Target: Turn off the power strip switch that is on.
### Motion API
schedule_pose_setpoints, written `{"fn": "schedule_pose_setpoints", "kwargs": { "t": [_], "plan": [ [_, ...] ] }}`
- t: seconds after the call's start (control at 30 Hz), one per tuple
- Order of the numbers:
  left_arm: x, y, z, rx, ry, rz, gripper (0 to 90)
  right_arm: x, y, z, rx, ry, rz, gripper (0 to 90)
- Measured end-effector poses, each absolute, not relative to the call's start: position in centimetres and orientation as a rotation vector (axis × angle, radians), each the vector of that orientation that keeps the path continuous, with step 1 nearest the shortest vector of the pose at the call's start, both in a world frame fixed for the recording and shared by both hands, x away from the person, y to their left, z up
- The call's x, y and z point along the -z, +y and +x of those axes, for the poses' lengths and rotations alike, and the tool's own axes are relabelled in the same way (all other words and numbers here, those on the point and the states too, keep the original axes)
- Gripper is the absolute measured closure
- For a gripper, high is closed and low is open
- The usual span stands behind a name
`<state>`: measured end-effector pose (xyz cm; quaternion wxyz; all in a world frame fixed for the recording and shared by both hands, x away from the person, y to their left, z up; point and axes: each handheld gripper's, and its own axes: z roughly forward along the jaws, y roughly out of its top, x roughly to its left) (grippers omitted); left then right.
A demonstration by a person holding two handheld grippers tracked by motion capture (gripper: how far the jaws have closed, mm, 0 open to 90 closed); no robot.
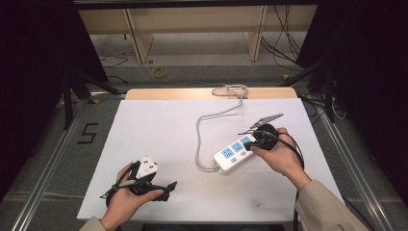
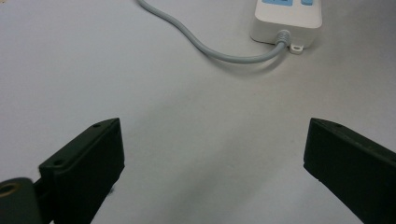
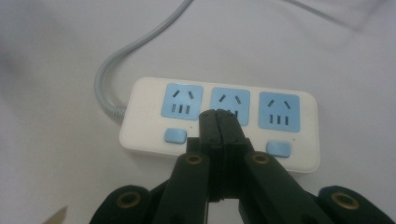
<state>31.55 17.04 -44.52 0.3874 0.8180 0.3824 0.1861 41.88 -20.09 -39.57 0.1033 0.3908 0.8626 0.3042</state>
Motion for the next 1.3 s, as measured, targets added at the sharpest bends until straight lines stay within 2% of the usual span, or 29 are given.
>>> {"fn": "schedule_pose_setpoints", "kwargs": {
  "t": [1.3],
  "plan": [
    [44.5,17.1,31.6,-0.47,0.972,2.086,4.9,41.3,-18.7,44.9,-0.713,2.644,1.229,90.0]
  ]
}}
